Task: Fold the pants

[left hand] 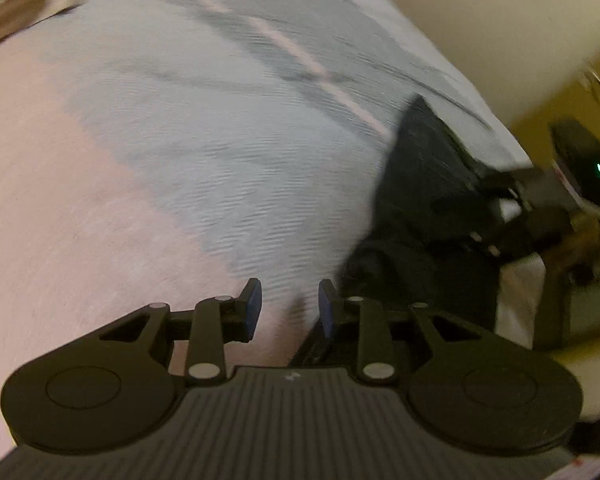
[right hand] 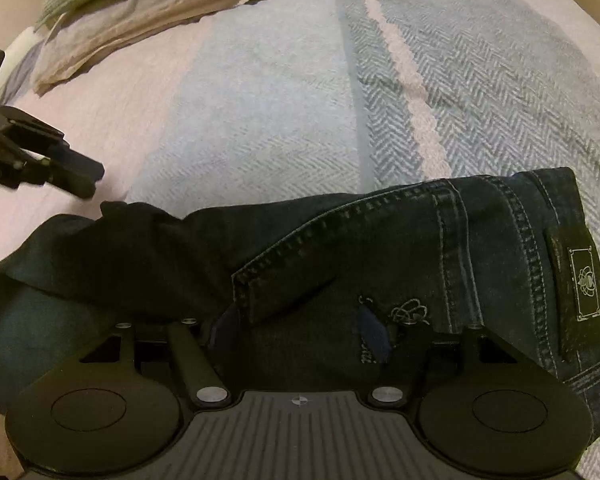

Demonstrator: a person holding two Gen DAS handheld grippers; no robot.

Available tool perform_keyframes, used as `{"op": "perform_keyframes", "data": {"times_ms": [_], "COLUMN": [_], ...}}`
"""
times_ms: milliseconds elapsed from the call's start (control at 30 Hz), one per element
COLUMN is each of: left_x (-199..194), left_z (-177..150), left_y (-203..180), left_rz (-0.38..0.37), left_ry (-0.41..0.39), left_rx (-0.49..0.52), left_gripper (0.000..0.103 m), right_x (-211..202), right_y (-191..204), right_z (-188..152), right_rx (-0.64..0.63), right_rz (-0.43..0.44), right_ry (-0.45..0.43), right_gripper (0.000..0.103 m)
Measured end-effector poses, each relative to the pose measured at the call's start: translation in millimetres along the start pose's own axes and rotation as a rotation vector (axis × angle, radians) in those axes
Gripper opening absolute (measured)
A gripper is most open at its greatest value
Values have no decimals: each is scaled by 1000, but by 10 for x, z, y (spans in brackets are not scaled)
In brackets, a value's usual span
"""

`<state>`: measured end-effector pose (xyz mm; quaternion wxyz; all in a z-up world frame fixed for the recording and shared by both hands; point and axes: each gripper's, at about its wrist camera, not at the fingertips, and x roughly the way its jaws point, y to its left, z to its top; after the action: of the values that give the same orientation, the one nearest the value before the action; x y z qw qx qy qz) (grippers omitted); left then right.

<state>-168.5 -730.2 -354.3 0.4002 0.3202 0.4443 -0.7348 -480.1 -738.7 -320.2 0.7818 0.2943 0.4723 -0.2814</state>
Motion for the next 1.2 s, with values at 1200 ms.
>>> {"op": "perform_keyframes", "data": {"times_ms": [1200], "left_x": [173], "left_z": [227], "left_y": [518], "left_rz": [-5], "left_ry": [-94], "left_rx": [-142], "left_gripper": [20], "right_x": [-210], "right_y": [-169], "right_z": [-12], "right_rx": [213], "right_rz": [-85], "right_ry": [-107], "right_gripper": [63]}}
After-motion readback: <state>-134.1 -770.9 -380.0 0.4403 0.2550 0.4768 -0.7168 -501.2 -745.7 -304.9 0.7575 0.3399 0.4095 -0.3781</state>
